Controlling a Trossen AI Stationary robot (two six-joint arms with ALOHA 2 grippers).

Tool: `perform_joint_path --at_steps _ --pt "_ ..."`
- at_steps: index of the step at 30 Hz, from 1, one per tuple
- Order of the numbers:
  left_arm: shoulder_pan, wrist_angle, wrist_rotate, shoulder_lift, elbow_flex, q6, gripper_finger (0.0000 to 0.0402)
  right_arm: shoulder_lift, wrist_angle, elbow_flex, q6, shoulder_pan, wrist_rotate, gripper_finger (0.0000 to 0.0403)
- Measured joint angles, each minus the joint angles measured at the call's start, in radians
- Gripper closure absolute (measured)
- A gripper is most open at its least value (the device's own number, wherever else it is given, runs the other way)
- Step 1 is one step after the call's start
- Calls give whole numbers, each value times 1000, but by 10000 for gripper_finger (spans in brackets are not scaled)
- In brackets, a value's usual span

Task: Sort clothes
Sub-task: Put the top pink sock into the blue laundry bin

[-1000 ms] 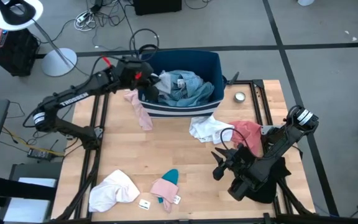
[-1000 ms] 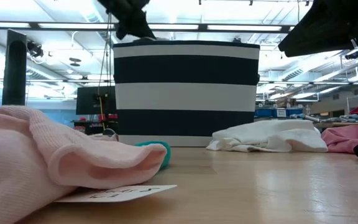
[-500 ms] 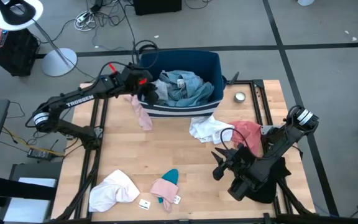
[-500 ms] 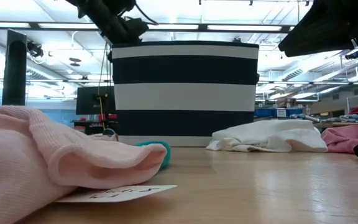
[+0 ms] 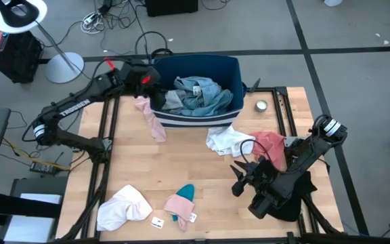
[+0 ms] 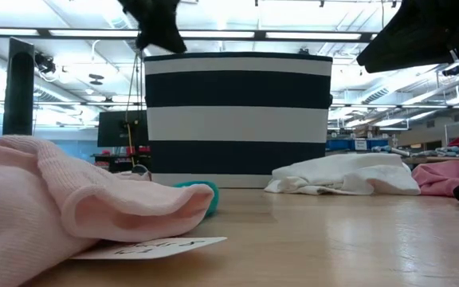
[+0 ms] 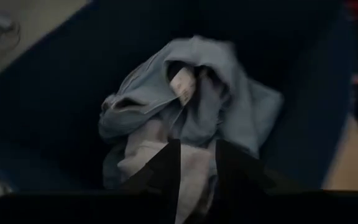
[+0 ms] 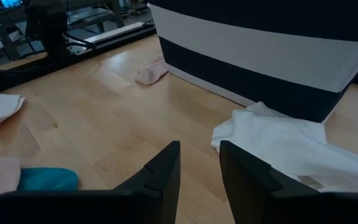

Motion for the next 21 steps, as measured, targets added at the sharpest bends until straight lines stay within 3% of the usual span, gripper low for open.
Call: perform_joint_path --at_steps 7,11,15,21 --pt "-38 -72 -11 -145 0 -21 296 0 0 0 -1 0 0 289" --pt "-69 -153 -70 -234 -18 -59 296 0 0 0 -1 0 0 289" --pt "-93 -171 -118 -348 -112 -103 296 0 1 0 -2 0 0 289" --pt "-105 -128 -118 -516 -347 -263 296 0 7 0 -2 0 0 289"
